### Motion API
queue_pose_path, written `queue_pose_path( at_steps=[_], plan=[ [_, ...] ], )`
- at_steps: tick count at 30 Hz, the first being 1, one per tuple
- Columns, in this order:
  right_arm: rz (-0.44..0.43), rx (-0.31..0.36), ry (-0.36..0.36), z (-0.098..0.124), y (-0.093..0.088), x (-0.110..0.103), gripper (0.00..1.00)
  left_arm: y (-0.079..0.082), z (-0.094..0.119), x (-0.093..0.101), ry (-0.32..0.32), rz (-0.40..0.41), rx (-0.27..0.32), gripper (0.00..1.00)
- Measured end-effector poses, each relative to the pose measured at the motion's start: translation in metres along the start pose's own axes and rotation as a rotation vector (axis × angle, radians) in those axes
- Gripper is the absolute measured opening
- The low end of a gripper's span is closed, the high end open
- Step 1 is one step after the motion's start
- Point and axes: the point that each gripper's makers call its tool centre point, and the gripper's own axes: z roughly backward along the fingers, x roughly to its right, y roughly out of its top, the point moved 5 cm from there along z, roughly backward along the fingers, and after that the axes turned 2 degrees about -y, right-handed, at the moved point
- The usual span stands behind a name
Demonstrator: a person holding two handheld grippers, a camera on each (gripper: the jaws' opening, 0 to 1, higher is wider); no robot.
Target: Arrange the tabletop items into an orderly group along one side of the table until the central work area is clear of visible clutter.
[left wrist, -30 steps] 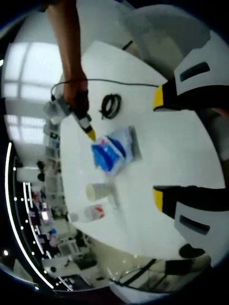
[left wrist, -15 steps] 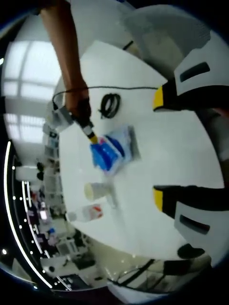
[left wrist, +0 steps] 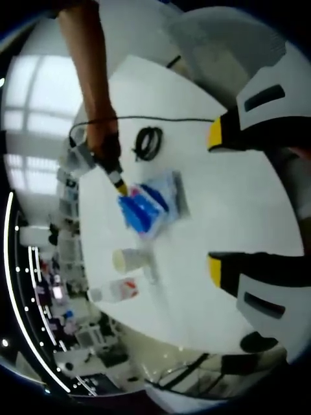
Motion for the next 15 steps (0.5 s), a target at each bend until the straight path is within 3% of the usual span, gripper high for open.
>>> queue_pose_path(
  at_steps=[5, 15],
  plan=[
    [-0.016, 0.026, -0.014, 0.014, -0.002, 0.005, 0.0, 0.0, 0.0, 0.001, -0.002, -0.003, 0.002, 0.58],
    [-0.106, 0.069, -0.101, 0.045, -0.016, 0.049, 0.0, 0.0, -0.001, 0.006, -0.015, -0.028, -0.005, 0.58]
  ],
)
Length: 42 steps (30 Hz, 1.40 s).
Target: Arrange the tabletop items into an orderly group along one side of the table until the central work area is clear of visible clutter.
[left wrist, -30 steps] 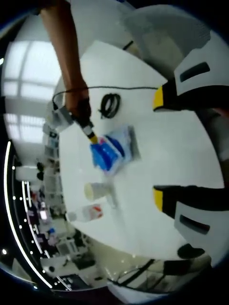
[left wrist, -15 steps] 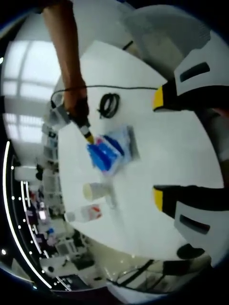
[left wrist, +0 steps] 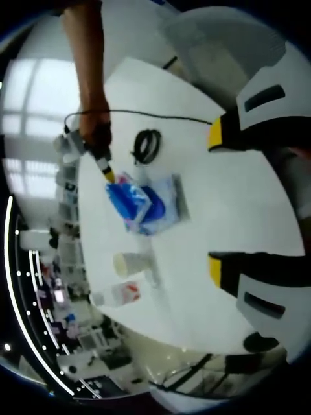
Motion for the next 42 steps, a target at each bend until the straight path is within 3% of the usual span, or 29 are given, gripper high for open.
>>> queue_pose_path(
  at_steps=[8, 9, 14, 26, 28, 31, 34, 37, 42],
  plan=[
    [-0.078, 0.028, -0.058, 0.024, -0.007, 0.032, 0.0, -0.001, 0.0, 0.004, -0.015, -0.019, -0.008, 0.58],
    [-0.079, 0.032, -0.067, 0.046, -0.01, 0.016, 0.0, -0.001, 0.0, 0.004, -0.016, -0.021, -0.01, 0.58],
    [-0.121, 0.039, -0.104, 0.084, -0.017, 0.014, 0.0, -0.001, 0.0, 0.004, -0.019, -0.024, -0.012, 0.58],
    [-0.19, 0.045, -0.185, 0.124, -0.025, 0.053, 0.0, -0.003, -0.001, 0.004, -0.017, -0.018, -0.021, 0.58],
    [-0.21, 0.048, -0.197, 0.127, -0.027, 0.062, 0.0, -0.003, -0.001, 0.003, -0.014, -0.012, -0.02, 0.58],
    [-0.237, 0.04, -0.203, 0.108, -0.028, 0.099, 0.0, -0.004, -0.001, 0.002, -0.011, -0.004, -0.022, 0.58],
    [-0.252, 0.041, -0.216, 0.107, -0.034, 0.104, 0.0, -0.003, -0.001, 0.002, -0.009, -0.001, -0.024, 0.58],
    [-0.266, 0.037, -0.214, 0.085, -0.034, 0.13, 0.0, -0.004, -0.001, 0.003, -0.006, -0.004, -0.033, 0.58],
    [-0.302, 0.021, -0.195, 0.072, -0.042, 0.132, 0.0, -0.006, -0.001, 0.002, -0.004, 0.006, -0.043, 0.58]
  ],
)
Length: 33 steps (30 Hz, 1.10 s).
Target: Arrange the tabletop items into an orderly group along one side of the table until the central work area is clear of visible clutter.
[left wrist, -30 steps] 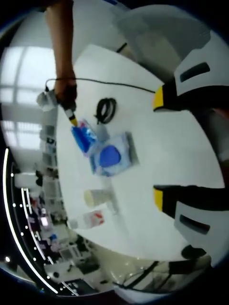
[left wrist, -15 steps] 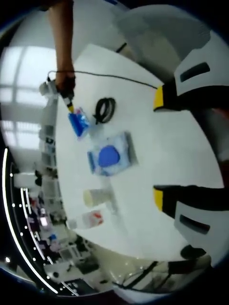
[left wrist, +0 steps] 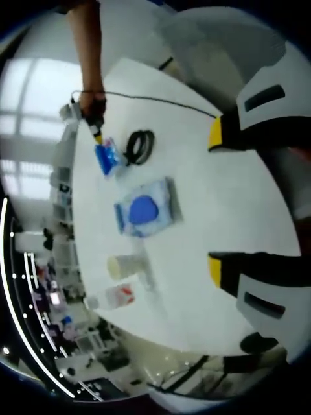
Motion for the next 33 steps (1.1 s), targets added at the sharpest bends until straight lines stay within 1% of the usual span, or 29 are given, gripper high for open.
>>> queue_pose_path(
  at_steps=[1, 2, 3, 4, 5, 10, 11, 14, 19, 22, 24, 26, 31, 33],
  plan=[
    [-0.011, -0.005, -0.001, -0.019, 0.007, 0.011, 0.0, 0.0, 0.0, -0.001, 0.004, 0.004, -0.001, 0.58],
    [-0.017, -0.005, 0.0, -0.024, 0.009, 0.014, 0.0, 0.0, 0.0, -0.001, 0.006, 0.006, -0.001, 0.58],
    [-0.024, -0.001, 0.005, -0.019, 0.002, 0.01, 0.0, -0.001, 0.0, -0.002, 0.008, 0.009, -0.003, 0.58],
    [-0.029, 0.003, 0.013, -0.023, 0.003, 0.01, 0.0, -0.001, 0.0, -0.002, 0.01, 0.012, -0.004, 0.58],
    [-0.029, 0.001, 0.014, -0.026, 0.0, 0.01, 0.0, -0.002, 0.0, -0.003, 0.012, 0.014, -0.005, 0.58],
    [-0.009, -0.013, 0.012, -0.046, -0.001, 0.013, 0.0, -0.004, -0.001, -0.004, 0.019, 0.019, -0.018, 0.58],
    [0.0, -0.014, 0.009, -0.047, -0.002, 0.013, 0.0, -0.004, -0.001, -0.004, 0.021, 0.019, -0.019, 0.58],
    [-0.017, -0.018, 0.009, -0.056, -0.004, 0.015, 0.0, -0.005, -0.001, -0.006, 0.027, 0.021, -0.025, 0.58],
    [-0.003, -0.03, 0.005, -0.07, -0.005, 0.017, 0.0, -0.007, -0.001, -0.007, 0.039, 0.03, -0.037, 0.57],
    [-0.011, -0.035, -0.004, -0.076, -0.006, 0.021, 0.0, -0.008, -0.001, -0.008, 0.04, 0.033, -0.044, 0.57],
    [-0.026, -0.032, 0.004, -0.078, -0.008, 0.019, 0.0, -0.008, -0.001, -0.008, 0.044, 0.034, -0.049, 0.57],
    [-0.049, -0.047, 0.014, -0.082, -0.011, 0.019, 0.0, -0.009, -0.002, -0.009, 0.05, 0.039, -0.054, 0.57],
    [-0.05, -0.048, 0.02, -0.082, -0.014, 0.015, 0.01, -0.01, -0.002, -0.01, 0.052, 0.047, -0.062, 0.58],
    [-0.023, -0.057, 0.016, -0.081, -0.016, 0.015, 0.03, -0.011, -0.003, -0.01, 0.052, 0.044, -0.067, 0.58]
  ],
)
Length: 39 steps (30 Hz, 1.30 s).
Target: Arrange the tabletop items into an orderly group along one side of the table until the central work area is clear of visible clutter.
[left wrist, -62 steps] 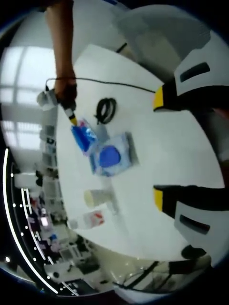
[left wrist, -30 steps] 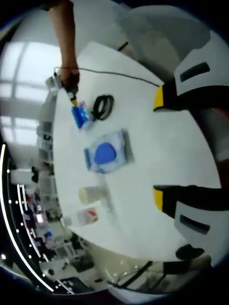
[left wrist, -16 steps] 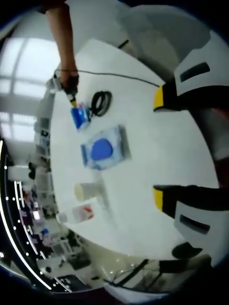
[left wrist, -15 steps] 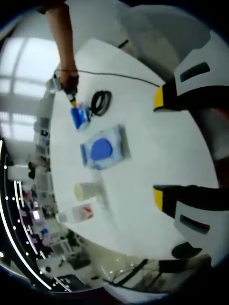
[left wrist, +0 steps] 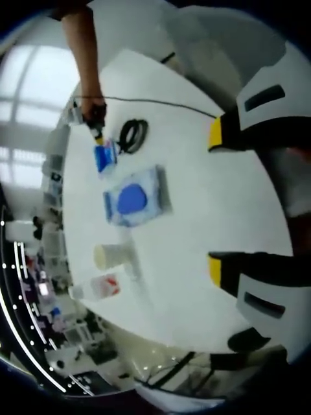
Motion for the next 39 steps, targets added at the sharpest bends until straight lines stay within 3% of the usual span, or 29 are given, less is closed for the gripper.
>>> queue_pose_path(
  at_steps=[17, 39],
  plan=[
    [0.057, -0.003, 0.011, 0.017, 0.002, 0.003, 0.19, 0.002, 0.0, 0.001, -0.003, -0.007, 0.007, 0.58],
    [0.168, 0.075, 0.104, 0.069, 0.021, -0.033, 0.43, 0.007, 0.001, 0.008, -0.037, -0.043, 0.038, 0.58]
  ],
)
